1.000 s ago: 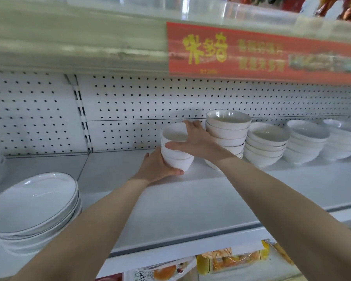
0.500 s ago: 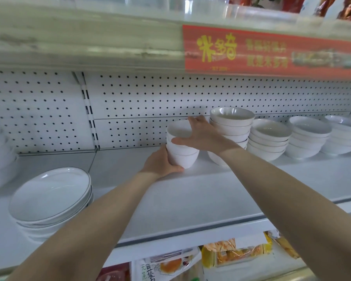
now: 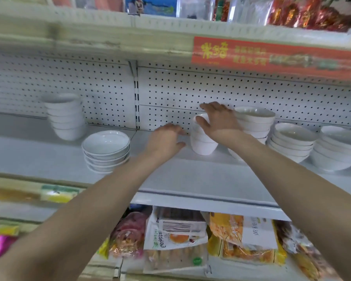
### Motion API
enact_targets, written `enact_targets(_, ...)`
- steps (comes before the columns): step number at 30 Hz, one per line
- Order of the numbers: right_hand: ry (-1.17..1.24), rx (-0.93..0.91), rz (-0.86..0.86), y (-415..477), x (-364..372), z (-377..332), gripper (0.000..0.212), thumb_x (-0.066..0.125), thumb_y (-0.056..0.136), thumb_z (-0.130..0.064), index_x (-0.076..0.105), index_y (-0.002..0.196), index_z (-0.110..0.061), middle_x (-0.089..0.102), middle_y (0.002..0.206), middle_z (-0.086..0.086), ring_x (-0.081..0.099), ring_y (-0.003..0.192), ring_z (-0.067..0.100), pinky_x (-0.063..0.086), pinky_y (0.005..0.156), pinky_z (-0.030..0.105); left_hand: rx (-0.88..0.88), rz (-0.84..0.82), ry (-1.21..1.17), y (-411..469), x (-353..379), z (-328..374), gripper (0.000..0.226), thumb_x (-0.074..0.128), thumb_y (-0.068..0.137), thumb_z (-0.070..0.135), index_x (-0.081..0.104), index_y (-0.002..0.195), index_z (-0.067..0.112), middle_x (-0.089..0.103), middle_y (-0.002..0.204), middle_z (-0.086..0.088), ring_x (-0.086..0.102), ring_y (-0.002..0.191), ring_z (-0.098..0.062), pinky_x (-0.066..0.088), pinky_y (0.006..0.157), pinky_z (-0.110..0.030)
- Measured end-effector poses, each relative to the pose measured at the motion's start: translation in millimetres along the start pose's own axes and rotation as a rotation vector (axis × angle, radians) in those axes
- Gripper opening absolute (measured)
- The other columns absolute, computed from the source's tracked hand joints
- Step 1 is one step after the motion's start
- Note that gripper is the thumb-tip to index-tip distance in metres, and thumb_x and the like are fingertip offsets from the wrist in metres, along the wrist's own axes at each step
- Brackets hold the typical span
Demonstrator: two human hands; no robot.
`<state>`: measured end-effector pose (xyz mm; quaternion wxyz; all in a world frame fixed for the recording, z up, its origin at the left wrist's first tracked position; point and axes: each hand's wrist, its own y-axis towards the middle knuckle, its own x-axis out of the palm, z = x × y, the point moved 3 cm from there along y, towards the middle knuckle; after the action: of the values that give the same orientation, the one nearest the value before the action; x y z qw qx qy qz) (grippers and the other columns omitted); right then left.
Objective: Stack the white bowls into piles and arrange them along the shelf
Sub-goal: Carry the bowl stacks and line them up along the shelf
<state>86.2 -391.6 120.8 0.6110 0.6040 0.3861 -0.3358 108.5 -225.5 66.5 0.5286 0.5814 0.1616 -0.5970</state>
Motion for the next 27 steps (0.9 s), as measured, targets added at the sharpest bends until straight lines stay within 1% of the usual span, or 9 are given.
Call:
enact_targets(2, 0.033, -0.035, -0.011, -6.0, -3.9, -10.6, 0.050, 0.043, 0.100, -0.041, 0.042, 0.145, -0.019, 0.047, 0.144, 0.007, 0.045, 0.129, 0.030, 0.036, 0.105, 0.042, 0.007, 0.083, 0.021, -19.8, -20.7, -0.6, 0.039, 0.067, 0.086, 0.030, 0.062, 0.124, 0.021, 0.062, 0.121, -0.004, 0.060, 0.108, -0.027, 0.050, 0.088, -0.036)
enact_targets(5, 0.083, -0.097, 0.012, -14.6, -8.9, -32.3, 0.049, 0.043, 0.101, -0.039, 0.043, 0.145, -0.017, 0.048, 0.142, 0.011, 0.045, 0.129, 0.032, 0.034, 0.105, 0.041, -0.013, 0.200, 0.048, -50.0, -46.7, -11.2, 0.044, 0.069, 0.085, 0.030, 0.059, 0.128, 0.021, 0.061, 0.125, -0.003, 0.055, 0.113, -0.027, 0.049, 0.089, -0.039)
enact_targets(8, 0.141, -0.151, 0.024, -22.2, -10.2, -58.2, 0.048, 0.045, 0.101, -0.038, 0.045, 0.143, -0.015, 0.051, 0.138, 0.013, 0.046, 0.126, 0.033, 0.035, 0.104, 0.042, -0.051, 0.263, 0.079, -76.1, -67.2, -30.1, 0.050, 0.071, 0.084, 0.031, 0.056, 0.131, 0.020, 0.058, 0.129, -0.002, 0.050, 0.118, -0.027, 0.047, 0.091, -0.039)
enact_targets(10, 0.160, -0.187, 0.026, -24.2, -9.1, -76.3, 0.048, 0.045, 0.100, -0.039, 0.047, 0.142, -0.015, 0.055, 0.134, 0.013, 0.050, 0.121, 0.034, 0.038, 0.101, 0.043, -0.085, 0.289, 0.088, -89.9, -78.7, -46.8, 0.054, 0.073, 0.083, 0.033, 0.055, 0.132, 0.019, 0.057, 0.131, -0.002, 0.049, 0.119, -0.028, 0.045, 0.094, -0.038)
enact_targets(14, 0.179, -0.249, 0.020, -21.4, -7.6, -114.6, 0.049, 0.044, 0.100, -0.040, 0.046, 0.143, -0.017, 0.056, 0.133, 0.012, 0.052, 0.118, 0.034, 0.037, 0.102, 0.042, -0.138, 0.322, 0.090, -112.0, -93.3, -82.1, 0.059, 0.075, 0.081, 0.034, 0.055, 0.133, 0.017, 0.058, 0.130, -0.003, 0.050, 0.118, -0.027, 0.043, 0.095, -0.036)
enact_targets(21, 0.204, -0.317, 0.014, 11.8, 2.0, -192.1, 0.051, 0.042, 0.101, -0.042, 0.043, 0.146, -0.017, 0.054, 0.136, 0.010, 0.048, 0.123, 0.031, 0.032, 0.106, 0.042, -0.227, 0.347, 0.052, -126.9, -109.7, -164.6, 0.062, 0.071, 0.085, 0.037, 0.049, 0.138, 0.015, 0.054, 0.135, -0.005, 0.047, 0.123, -0.030, 0.044, 0.094, -0.041)
enact_targets(24, 0.211, -0.300, -0.001, 34.1, 8.6, -228.3, 0.053, 0.041, 0.101, -0.044, 0.039, 0.147, -0.019, 0.051, 0.139, 0.009, 0.046, 0.125, 0.030, 0.032, 0.107, 0.043, -0.248, 0.343, 0.025, -125.8, -117.8, -210.6, 0.063, 0.072, 0.085, 0.039, 0.049, 0.137, 0.012, 0.055, 0.133, -0.008, 0.049, 0.121, -0.032, 0.044, 0.094, -0.042)
enact_targets(27, 0.214, -0.263, -0.049, 56.5, 20.3, -267.8, 0.056, 0.040, 0.100, -0.048, 0.036, 0.149, -0.019, 0.048, 0.142, 0.009, 0.045, 0.128, 0.030, 0.032, 0.107, 0.043, -0.279, 0.332, -0.038, -120.5, -126.9, -257.7, 0.067, 0.070, 0.085, 0.045, 0.048, 0.138, 0.010, 0.055, 0.133, -0.007, 0.049, 0.122, -0.030, 0.044, 0.094, -0.042)
